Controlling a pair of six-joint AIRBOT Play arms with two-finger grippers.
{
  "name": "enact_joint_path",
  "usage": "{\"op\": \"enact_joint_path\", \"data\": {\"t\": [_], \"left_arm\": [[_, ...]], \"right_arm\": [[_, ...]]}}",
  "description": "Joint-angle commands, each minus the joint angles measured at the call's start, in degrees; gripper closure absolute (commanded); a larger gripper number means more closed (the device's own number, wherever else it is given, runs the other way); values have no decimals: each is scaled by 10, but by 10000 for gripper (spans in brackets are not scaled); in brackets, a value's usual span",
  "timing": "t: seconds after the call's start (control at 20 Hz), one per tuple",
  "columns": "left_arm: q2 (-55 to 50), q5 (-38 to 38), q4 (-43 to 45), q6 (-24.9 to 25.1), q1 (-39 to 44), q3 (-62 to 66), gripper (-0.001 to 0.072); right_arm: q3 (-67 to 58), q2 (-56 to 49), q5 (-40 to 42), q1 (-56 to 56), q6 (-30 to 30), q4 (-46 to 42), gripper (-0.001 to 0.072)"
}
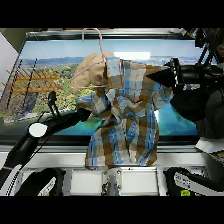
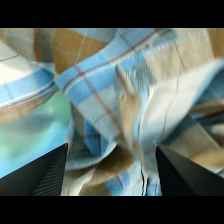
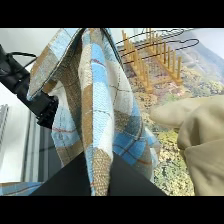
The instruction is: Fold the clothes and pants, and hang the long-sleeved shirts on hangers.
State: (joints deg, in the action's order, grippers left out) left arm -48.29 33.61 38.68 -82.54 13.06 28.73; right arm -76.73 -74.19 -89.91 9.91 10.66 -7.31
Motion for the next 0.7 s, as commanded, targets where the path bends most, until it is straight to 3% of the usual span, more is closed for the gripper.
{"op": "enact_joint_path", "data": {"t": [0.0,0.2,0.35,0.4,0.65], "left_arm": [[-80,-28,-13,10,36,44,146],[-134,-26,-14,13,66,82,152],[-149,-19,-12,11,66,91,623],[-144,-16,-11,12,59,91,689],[-89,21,-6,12,-39,91,691]], "right_arm": [[-1,1,1,0,3,0,698],[-1,1,1,0,3,0,698],[-1,2,1,0,22,0,698],[-1,3,1,0,30,-1,698],[-1,23,-6,0,79,-6,698]]}}
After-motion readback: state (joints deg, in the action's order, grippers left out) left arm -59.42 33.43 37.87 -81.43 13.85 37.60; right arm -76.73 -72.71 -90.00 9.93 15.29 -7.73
